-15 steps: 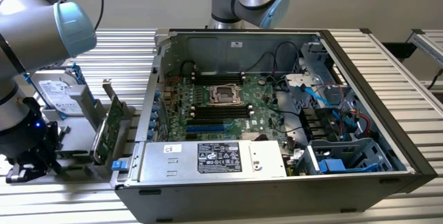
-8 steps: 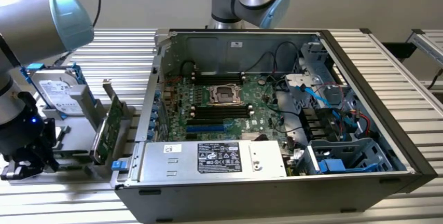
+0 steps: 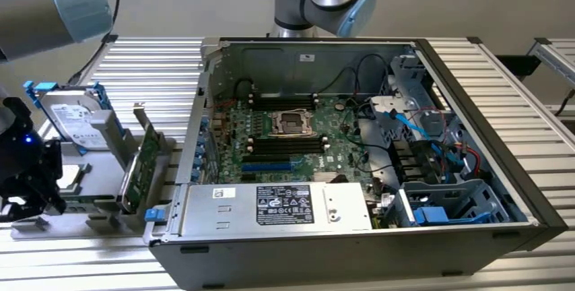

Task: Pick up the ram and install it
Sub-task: 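Pick up the ram and move it above insertion slot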

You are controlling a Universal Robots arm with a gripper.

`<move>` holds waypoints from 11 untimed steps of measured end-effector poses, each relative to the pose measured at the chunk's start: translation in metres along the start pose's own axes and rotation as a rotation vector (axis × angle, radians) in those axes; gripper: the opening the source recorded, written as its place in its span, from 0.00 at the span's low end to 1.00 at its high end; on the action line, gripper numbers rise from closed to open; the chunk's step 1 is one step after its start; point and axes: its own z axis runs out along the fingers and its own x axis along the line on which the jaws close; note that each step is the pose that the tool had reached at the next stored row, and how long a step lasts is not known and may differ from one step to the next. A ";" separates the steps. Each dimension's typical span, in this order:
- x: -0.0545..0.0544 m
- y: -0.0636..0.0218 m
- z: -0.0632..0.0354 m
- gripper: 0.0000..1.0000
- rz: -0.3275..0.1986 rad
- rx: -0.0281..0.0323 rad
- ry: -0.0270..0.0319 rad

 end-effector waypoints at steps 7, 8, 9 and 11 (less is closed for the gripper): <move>0.000 -0.0080 -0.0295 0.14 -0.001 0.0000 -0.0012; 0.000 -0.0104 -0.0338 0.14 -0.001 -0.0001 -0.0016; 0.000 -0.0126 -0.0383 0.14 -0.002 0.0000 -0.0019; 0.000 -0.0170 -0.0479 0.14 -0.004 0.0000 -0.0027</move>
